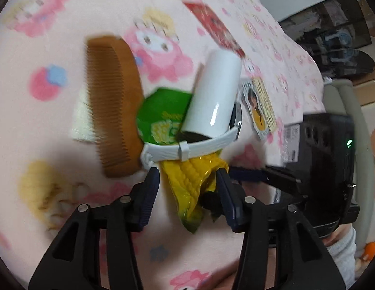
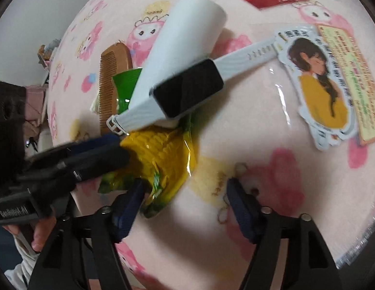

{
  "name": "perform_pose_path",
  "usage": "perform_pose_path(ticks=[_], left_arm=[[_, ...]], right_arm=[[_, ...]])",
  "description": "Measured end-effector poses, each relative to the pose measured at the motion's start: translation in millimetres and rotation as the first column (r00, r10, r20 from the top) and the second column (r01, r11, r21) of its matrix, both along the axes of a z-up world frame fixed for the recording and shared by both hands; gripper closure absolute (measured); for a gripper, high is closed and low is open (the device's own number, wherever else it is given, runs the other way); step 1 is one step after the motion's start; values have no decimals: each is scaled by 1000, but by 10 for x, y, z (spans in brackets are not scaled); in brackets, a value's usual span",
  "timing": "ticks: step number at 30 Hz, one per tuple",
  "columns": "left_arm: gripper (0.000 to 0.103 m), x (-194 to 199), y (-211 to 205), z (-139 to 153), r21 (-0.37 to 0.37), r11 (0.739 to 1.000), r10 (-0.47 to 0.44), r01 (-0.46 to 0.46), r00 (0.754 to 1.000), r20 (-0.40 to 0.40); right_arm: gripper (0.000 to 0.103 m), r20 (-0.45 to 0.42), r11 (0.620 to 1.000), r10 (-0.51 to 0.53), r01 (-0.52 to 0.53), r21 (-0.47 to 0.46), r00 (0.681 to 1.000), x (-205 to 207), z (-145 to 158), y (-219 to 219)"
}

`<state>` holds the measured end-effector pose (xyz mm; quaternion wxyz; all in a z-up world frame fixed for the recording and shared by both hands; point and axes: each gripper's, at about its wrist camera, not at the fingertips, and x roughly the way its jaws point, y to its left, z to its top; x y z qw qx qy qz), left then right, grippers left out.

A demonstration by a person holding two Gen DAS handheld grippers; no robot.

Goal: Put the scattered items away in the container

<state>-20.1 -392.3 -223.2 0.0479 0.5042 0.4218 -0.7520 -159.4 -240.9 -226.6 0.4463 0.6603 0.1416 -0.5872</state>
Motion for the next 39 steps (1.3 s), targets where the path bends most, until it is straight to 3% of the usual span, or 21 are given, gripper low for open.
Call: perform_pose_path(ticks=[1,3,6,10,17,31,39], left_arm=[[59,-24,15,-59,25,1000,-8,8,1000,4],[59,-32,53,-55,3,1000,-17,17,1000,-1],[64,44,76,65,-27,1000,-16,15,999,-36],[78,164,139,286,-89,996,-32,26,997,-69],[80,331,219,575,-155,987,-45,30,995,-91],[80,458,579,1282,-267,963,-94,45,980,-175],[80,329,851,1665,-329,940,-166,92,965,-203]], right_arm=[[32,-25,1000,22,-22,1,999,33,7,-31],[36,-72,998,63,-63,3,995,102,26,-92],[61,-79,995,93,-97,-39,993,185,154,-128],[67,-163,989,134,-142,-35,977,343,410,-186],[67,-222,980,186,-197,-32,957,501,764,-223],[67,-305,979,132,-173,-109,943,759,1398,16],[67,-354,980,73,-133,-150,932,752,1769,307]])
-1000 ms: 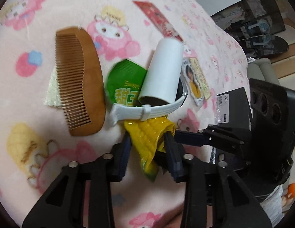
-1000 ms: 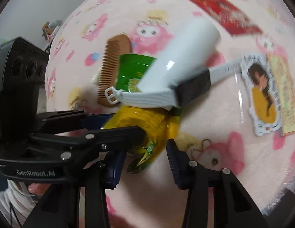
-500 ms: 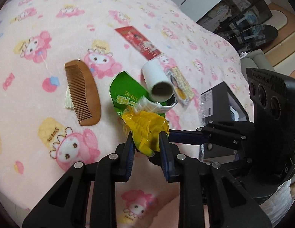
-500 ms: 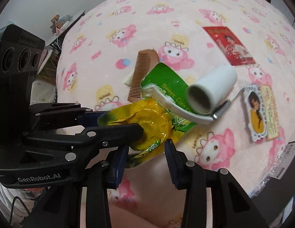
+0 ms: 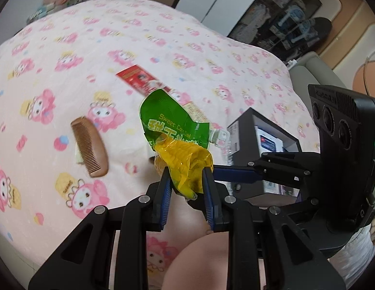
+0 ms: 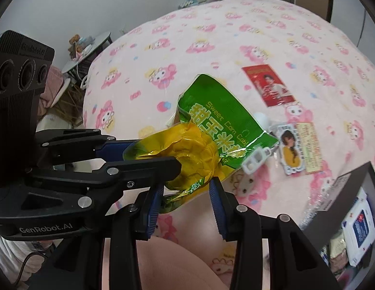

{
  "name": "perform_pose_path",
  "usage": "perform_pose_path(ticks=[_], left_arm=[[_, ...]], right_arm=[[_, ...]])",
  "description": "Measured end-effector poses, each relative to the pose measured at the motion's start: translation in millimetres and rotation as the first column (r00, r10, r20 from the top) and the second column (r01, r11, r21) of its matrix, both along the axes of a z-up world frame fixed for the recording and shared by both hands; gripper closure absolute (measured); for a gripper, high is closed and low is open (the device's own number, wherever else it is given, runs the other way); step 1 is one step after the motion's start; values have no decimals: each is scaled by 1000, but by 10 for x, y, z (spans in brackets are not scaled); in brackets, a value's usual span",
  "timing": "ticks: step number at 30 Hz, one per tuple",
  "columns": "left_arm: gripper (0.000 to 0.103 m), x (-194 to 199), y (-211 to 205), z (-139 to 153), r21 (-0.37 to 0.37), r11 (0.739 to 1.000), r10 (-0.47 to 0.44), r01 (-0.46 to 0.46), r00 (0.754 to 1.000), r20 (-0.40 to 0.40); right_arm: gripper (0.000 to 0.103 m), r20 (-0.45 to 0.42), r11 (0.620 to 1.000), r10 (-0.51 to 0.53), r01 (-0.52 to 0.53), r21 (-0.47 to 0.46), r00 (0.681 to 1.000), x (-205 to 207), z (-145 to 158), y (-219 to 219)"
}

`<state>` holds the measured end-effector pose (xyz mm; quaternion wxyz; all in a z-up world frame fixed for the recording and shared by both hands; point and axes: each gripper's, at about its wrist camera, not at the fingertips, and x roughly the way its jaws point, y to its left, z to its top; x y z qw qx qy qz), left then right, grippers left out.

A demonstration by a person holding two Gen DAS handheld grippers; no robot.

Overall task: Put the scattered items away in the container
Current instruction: 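Lift the snack bag with both grippers and carry it over the box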

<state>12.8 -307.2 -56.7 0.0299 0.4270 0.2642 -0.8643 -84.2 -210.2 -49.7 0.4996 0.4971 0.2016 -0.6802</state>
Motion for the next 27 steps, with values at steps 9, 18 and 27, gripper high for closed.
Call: perform_pose_path(ticks=[9,18,27], left_arm=[[80,-451,653,379,-53,988,-149,147,988,-45],[80,-1107,1552,459,-25,945,-328,327,942,-67],[80,-1499,2296,-34,23,912,-410,410,911,41]], right_arm=[[67,-52,990,-134,132,-45,990,-221,377,710],[67,-88,947,-319,315,-63,943,-571,548,1732],[67,-12,904,-428,428,-12,904,-854,66,2524]])
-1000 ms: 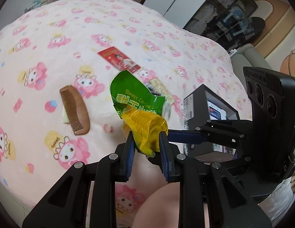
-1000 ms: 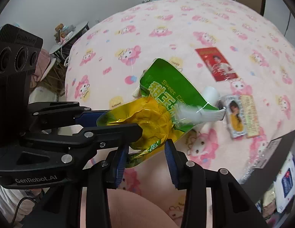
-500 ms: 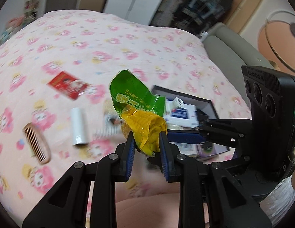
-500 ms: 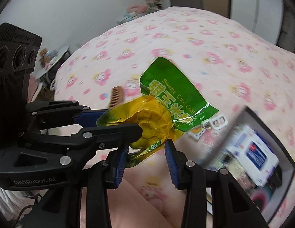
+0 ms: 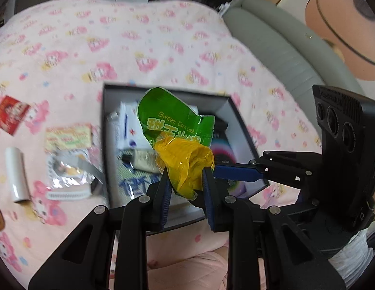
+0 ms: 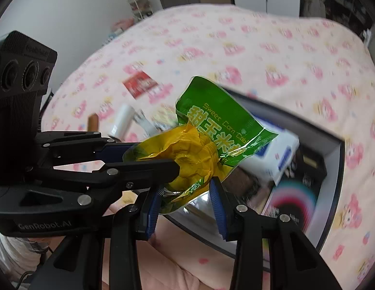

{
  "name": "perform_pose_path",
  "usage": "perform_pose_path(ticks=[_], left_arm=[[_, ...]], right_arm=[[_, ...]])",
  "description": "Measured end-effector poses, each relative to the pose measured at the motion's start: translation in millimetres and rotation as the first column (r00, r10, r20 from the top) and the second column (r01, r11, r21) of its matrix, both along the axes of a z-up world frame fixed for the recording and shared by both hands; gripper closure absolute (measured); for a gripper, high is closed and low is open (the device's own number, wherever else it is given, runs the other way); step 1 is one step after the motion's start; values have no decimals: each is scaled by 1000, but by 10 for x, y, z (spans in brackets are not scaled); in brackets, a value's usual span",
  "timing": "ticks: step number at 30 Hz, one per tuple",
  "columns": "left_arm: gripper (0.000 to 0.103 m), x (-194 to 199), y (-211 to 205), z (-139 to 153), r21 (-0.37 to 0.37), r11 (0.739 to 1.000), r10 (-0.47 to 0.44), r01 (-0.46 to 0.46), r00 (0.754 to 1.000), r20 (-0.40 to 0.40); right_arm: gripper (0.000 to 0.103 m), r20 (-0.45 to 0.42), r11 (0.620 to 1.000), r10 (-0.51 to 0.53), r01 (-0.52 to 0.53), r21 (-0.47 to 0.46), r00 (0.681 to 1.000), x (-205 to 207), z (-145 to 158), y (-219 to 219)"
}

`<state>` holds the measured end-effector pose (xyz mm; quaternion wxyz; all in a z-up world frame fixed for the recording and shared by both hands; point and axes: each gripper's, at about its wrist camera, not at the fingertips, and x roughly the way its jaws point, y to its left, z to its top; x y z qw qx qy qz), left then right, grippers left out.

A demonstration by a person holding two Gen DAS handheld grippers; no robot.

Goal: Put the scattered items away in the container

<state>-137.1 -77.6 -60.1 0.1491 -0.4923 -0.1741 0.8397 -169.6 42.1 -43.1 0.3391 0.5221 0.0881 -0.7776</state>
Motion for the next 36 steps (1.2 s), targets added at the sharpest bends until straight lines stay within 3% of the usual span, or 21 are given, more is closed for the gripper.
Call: perform_pose_path(ticks=[8,13,16,19,23,25,26,28,32,36], left_arm=[[80,-86,92,-427,-62,998,31,-24,993,116],[79,-70,10,-491,-106,992,76,-63,989,127],[79,-22,-75,-473,-86,993,87,-78,990,113],[79,30,-91,-388,-77,994,83,-77,993,80],[78,88,-26,-211,-132,988,86,-84,996,11],[74,148,17,-98,-171,981,92,-96,995,-29],[71,176,39,-38,-194,975,98,-106,994,-52],[51,243,77,99,-236,962,115,-138,988,-107],[39,394,156,379,-288,938,136,-195,968,-212],[27,601,195,660,-290,927,150,-237,944,-292]], right_arm=[[67,87,1000,1,-3,21,996,-83,-519,91],[67,84,999,-5,3,32,996,-86,-629,12],[67,71,999,-20,18,33,997,-61,-584,43],[67,52,998,-45,43,37,998,-53,-520,116],[66,-2,993,-94,93,73,996,-6,-392,220],[61,-33,990,-121,123,74,992,44,-294,283],[58,-45,988,-137,140,70,989,69,-245,308],[50,-80,981,-178,183,63,981,138,-133,366],[45,-146,965,-249,258,43,957,284,67,425],[35,-224,941,-329,339,7,917,536,320,517]])
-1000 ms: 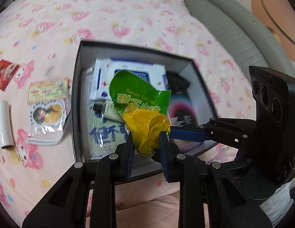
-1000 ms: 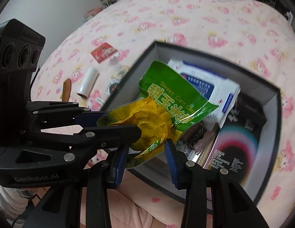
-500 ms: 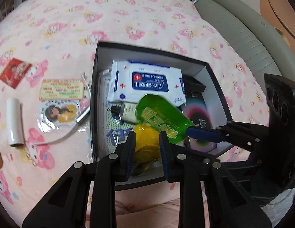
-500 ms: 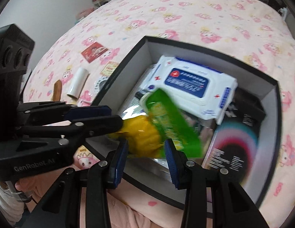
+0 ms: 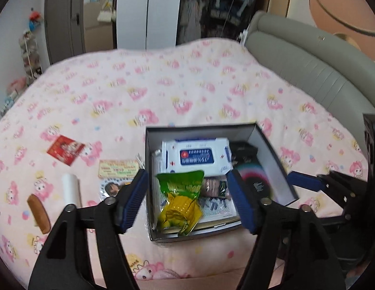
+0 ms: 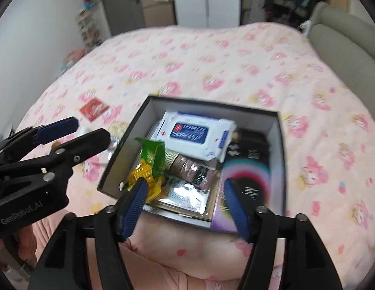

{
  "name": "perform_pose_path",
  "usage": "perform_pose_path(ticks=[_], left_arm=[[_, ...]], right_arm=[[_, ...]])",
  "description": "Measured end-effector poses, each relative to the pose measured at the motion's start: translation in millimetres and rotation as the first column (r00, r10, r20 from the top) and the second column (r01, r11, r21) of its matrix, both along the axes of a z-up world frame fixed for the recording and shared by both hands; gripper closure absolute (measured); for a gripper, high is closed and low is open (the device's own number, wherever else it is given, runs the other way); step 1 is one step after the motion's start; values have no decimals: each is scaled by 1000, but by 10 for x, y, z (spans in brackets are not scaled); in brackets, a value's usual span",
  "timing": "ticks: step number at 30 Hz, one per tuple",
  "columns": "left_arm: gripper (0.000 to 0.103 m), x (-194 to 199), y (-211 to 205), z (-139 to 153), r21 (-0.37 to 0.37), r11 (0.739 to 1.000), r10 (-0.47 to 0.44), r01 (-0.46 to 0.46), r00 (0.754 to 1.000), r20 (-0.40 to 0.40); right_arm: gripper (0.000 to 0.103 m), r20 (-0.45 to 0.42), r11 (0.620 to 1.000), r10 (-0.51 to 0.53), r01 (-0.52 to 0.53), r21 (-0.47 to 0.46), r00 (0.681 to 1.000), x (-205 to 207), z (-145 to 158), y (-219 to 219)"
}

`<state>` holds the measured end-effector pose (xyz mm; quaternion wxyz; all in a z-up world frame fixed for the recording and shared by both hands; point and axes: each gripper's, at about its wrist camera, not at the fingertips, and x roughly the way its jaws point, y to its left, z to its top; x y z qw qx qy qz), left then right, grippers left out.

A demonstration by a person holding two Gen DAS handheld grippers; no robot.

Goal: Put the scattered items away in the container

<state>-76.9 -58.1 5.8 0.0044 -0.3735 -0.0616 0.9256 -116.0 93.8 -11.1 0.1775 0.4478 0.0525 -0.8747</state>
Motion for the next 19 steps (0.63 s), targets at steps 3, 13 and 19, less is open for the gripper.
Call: perform_pose_path(ticks=[3,13,19], left_arm=[[17,212,27,181,-13,1000,18,-19,998,-54],[1,935,122,264,-10,999,29,-30,996,-85],[1,1231,188,244,-45,998,26,-31,995,-101]], right_arm=[[29,-53,999,-48,47,-18,997,219,181,74],[18,-184,983,-178,183,11,967,949,451,273],[18,-184,981,-182,191,33,966,1216,411,348]])
